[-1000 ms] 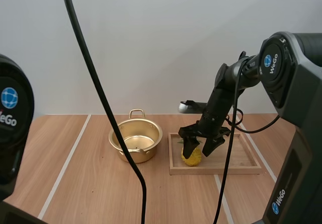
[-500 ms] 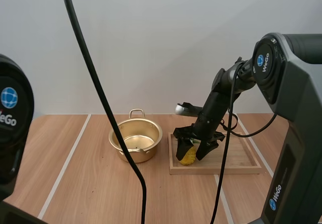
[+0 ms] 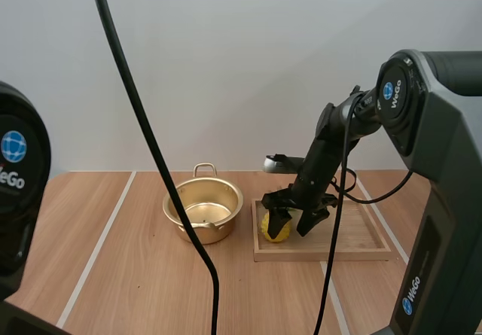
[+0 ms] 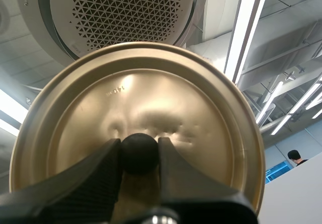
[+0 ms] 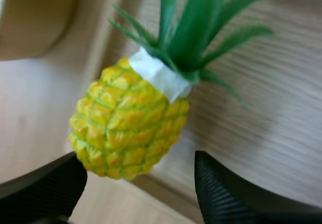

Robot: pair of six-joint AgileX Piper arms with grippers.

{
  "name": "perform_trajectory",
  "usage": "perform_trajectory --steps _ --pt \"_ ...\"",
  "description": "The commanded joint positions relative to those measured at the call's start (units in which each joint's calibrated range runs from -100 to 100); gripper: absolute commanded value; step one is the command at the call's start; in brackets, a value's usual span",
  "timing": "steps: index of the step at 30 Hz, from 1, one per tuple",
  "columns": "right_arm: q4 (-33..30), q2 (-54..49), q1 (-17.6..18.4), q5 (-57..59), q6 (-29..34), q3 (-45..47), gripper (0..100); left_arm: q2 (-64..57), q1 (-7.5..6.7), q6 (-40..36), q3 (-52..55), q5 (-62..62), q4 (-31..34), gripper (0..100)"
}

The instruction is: Open the pot, put the pineapple inside, and close it

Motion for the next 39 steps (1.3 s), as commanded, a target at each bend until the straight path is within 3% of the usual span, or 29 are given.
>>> perform_trajectory --steps 1,5,12,19,39 --pt "-6.6 -0.4 0.0 -4.5 4.0 0.3 100 0.0 -0.17 0.0 0.0 -1.7 -0.1 0" --pt "-6.9 -0.5 0.0 -4.3 4.2 0.3 100 0.0 -0.17 0.0 0.0 -1.6 -0.1 0" --pt "-1.0 -5.1 0.0 -2.5 -1.6 0.0 100 0.0 -0.17 0.0 0.0 -1.6 -0.1 0" --pt "-4.8 -7.7 0.0 -6.0 -2.1 0.0 100 0.0 -0.17 0.0 0.0 -1.6 -0.3 0" --pt "-2.2 -3.4 1.5 -6.3 -4.7 0.0 100 0.0 -0.17 0.0 0.0 1.0 -0.3 0"
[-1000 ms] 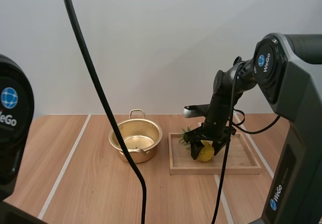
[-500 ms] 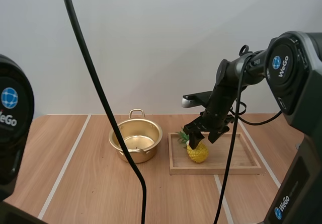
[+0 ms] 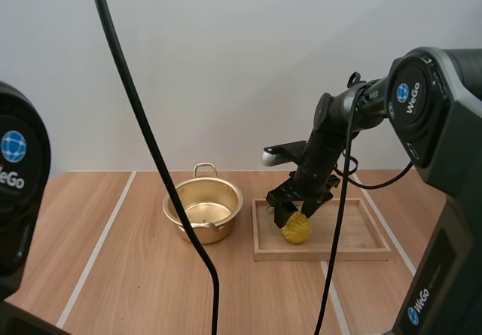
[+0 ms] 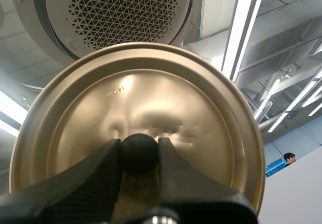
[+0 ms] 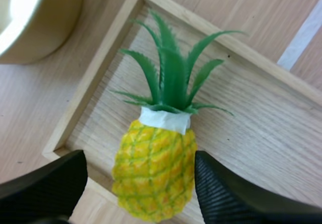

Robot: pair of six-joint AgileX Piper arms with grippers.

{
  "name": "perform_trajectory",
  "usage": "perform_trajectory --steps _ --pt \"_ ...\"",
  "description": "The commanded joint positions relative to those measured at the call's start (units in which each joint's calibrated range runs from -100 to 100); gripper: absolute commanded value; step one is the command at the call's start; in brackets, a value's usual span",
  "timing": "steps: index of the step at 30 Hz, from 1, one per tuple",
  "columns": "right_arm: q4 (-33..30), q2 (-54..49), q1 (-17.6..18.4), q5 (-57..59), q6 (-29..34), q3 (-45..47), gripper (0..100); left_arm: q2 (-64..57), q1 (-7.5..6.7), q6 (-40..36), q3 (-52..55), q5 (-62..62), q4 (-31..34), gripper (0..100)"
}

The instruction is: Open the pot, put the pineapple inside, and close it

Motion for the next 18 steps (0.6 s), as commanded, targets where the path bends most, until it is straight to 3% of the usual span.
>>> perform_trajectory --steps 1,6,7,9,10,11,18 --pt "0.1 1.5 0.1 -0.4 -0.6 0.0 100 0.0 -0.17 0.0 0.0 -0.5 -0.3 0" --pt "0.1 2.9 0.1 -2.4 -0.6 0.0 100 0.0 -0.17 0.0 0.0 -0.5 -0.3 0" --pt "0.1 2.9 0.1 -2.8 -0.6 0.0 92 0.0 -0.17 0.0 0.0 -0.5 -0.3 0" --pt "0.1 2.9 0.1 -3.2 -0.6 0.0 45 0.0 -0.17 0.0 0.0 -0.5 -0.3 0" --pt "0.1 2.9 0.1 -3.2 -0.4 0.0 15 0.0 -0.17 0.0 0.0 -0.5 -0.3 0" --pt "0.1 2.9 0.1 -3.2 -0.4 0.0 0 0.0 -0.17 0.0 0.0 -0.5 -0.3 0" --pt "0.1 0.9 0.1 -3.4 -0.2 -0.1 0 0.0 -0.17 0.0 0.0 -0.5 -0.3 0"
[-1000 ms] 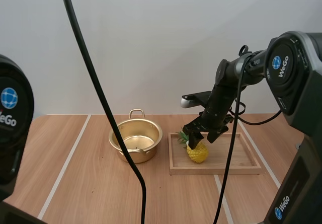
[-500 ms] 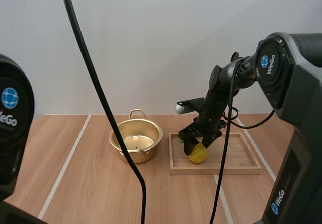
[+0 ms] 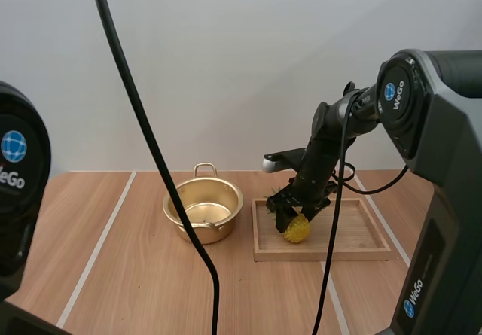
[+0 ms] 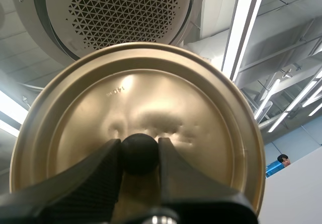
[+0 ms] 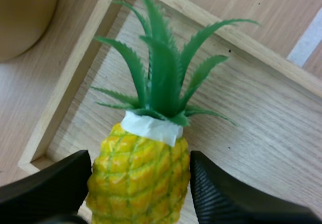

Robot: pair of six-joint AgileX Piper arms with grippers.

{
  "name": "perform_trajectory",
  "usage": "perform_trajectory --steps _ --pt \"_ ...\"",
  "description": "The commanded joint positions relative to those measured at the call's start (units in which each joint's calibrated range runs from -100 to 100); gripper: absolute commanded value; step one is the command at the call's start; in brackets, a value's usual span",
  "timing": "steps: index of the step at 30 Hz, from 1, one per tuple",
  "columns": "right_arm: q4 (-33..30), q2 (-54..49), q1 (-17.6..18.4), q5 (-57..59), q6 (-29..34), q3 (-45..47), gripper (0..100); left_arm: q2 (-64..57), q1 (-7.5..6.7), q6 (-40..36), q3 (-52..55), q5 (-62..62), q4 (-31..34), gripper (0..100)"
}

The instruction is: Open the pot, put the pineapple inside, and close it

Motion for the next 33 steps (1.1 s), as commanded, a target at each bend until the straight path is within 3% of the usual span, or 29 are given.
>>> perform_trajectory --steps 1,9,18,23,28,33 --pt "0.3 -3.9 0.1 -0.4 0.0 -0.6 0 0.0 -0.17 0.0 0.0 -0.5 -0.3 0" --pt "2.3 -18.1 0.1 -7.0 1.0 -7.0 0 0.0 -0.17 0.0 0.0 -0.5 -0.3 0" --pt "3.9 -35.7 0.1 -42.5 6.3 -8.1 0 0.0 -0.17 0.0 0.0 -0.3 0.1 0" --pt "4.4 -40.6 0.0 -48.1 9.5 -8.1 0 0.0 -0.17 0.0 0.0 1.7 0.6 0" --pt "16.7 -40.2 0.0 -43.2 8.5 -8.0 0 0.0 -0.17 0.0 0.0 2.2 0.6 0" --pt "37.9 -36.3 0.0 -26.4 -10.7 -8.0 0 0.0 -0.17 0.0 0.0 5.1 2.2 0"
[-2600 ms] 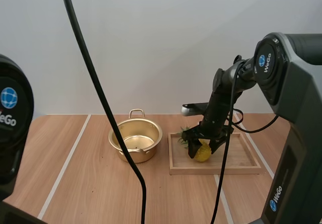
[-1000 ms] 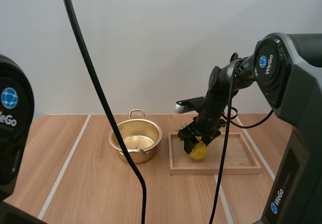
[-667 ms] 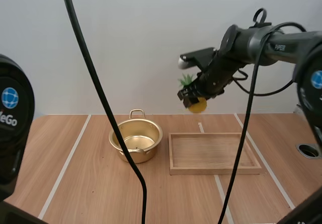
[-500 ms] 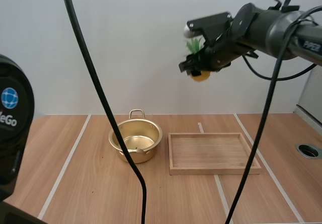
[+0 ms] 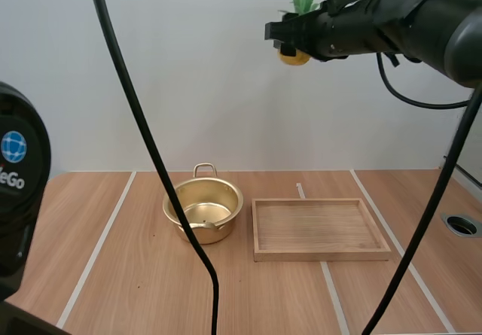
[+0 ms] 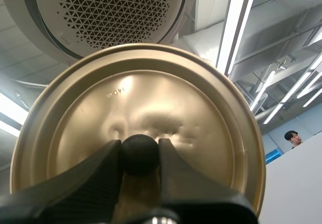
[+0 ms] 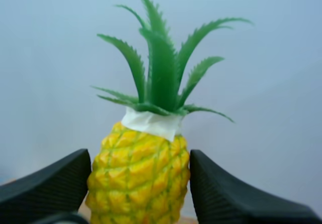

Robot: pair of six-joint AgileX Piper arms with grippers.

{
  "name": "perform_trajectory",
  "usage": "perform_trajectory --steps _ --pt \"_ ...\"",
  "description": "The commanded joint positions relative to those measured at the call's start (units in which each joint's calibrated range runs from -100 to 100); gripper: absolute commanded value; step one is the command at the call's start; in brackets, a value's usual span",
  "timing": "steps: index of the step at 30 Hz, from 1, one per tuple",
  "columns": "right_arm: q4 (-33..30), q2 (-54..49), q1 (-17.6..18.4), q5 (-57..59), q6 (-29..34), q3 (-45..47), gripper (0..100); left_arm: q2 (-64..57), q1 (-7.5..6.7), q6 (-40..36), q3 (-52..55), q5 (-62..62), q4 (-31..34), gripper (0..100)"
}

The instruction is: Open the pot, put the pineapple inside, and close it

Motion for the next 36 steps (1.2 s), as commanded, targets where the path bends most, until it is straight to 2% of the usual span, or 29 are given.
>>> perform_trajectory --steps 1,4,6,9,14,19,25,30,36 --pt "13.3 2.5 0.0 12.9 -13.6 -0.1 0 0.0 -0.17 0.0 0.0 1.0 1.5 0" --pt "20.5 6.1 0.0 24.7 -22.6 -0.1 0 0.0 -0.17 0.0 0.0 1.5 2.0 0" --pt "22.2 9.0 0.1 29.9 -24.7 -0.1 0 0.0 -0.17 0.0 0.0 1.8 2.0 0" --pt "21.2 13.3 0.8 33.3 -24.9 -0.1 0 0.0 -0.17 0.0 0.0 2.0 2.0 0" --pt "17.1 20.9 3.1 36.8 -24.9 -0.1 0 0.0 -0.17 0.0 0.0 4.8 2.0 0" --pt "10.2 27.9 6.6 37.0 -24.6 -0.1 0 0.0 -0.17 0.0 0.1 5.7 2.0 0" --pt "2.1 35.7 10.0 35.4 -21.0 -0.1 0 0.0 -0.17 0.0 0.1 5.7 2.0 0" --pt "-5.4 41.1 11.5 31.5 -17.9 -0.1 0 0.0 -0.17 0.0 0.1 5.7 2.0 0" --pt "-8.0 44.0 11.7 28.3 -17.0 -0.1 0 0.0 -0.17 0.0 0.1 5.7 2.0 0"
